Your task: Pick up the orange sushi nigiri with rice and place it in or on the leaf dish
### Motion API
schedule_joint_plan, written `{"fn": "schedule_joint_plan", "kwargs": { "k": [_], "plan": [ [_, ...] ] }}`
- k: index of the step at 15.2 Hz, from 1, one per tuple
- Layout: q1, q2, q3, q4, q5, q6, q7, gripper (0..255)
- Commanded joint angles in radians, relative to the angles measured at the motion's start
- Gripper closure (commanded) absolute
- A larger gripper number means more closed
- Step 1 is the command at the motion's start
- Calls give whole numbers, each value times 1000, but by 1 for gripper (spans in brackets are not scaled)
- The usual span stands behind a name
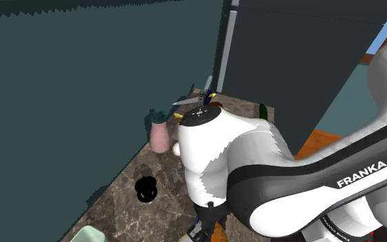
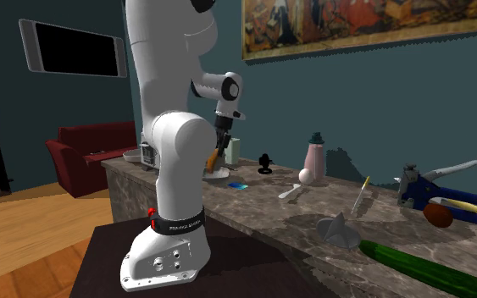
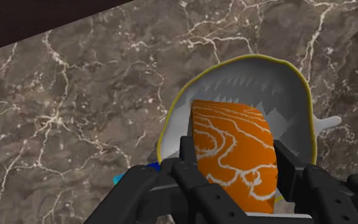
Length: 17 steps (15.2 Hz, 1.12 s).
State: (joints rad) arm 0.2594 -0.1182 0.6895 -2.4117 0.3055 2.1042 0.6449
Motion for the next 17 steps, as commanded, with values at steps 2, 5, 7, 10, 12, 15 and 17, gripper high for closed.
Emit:
{"fn": "schedule_joint_plan", "kwargs": {
  "k": [2,5,7,10,12,15,17],
  "plan": [
    [13,114,40,105,-69,6,108,255],
    [17,149,40,90,-89,50,118,255],
    [19,173,40,81,-104,80,126,255],
    [23,211,37,70,-129,123,140,255],
    [27,238,34,63,-147,152,150,255],
    [34,279,26,54,-176,194,166,255],
    [37,291,23,53,-185,206,171,255]
  ]
}}
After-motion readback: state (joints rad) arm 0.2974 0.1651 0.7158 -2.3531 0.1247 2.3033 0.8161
